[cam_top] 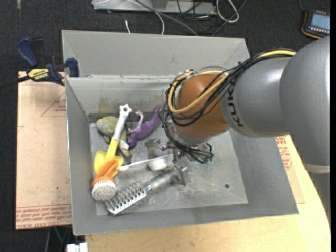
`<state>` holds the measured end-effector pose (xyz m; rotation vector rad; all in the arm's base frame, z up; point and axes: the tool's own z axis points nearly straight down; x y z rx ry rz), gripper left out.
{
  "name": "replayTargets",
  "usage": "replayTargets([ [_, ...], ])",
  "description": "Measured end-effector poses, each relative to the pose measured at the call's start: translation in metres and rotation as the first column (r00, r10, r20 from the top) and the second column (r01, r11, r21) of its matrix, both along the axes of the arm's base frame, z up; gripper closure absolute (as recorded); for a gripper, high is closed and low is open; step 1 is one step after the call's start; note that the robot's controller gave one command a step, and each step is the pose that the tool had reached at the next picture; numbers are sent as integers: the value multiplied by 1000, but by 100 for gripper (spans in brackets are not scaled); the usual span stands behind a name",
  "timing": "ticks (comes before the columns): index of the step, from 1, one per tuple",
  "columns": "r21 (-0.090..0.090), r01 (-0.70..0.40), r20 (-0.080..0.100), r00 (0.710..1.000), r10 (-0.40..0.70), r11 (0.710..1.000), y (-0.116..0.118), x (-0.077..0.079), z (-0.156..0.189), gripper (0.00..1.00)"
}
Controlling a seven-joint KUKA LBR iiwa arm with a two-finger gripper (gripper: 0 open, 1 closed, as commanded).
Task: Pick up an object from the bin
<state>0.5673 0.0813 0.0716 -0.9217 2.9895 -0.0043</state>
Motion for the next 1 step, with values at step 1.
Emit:
replayTargets([
  [1,3,36,1,999,-36,999,-4,-14,4,100],
])
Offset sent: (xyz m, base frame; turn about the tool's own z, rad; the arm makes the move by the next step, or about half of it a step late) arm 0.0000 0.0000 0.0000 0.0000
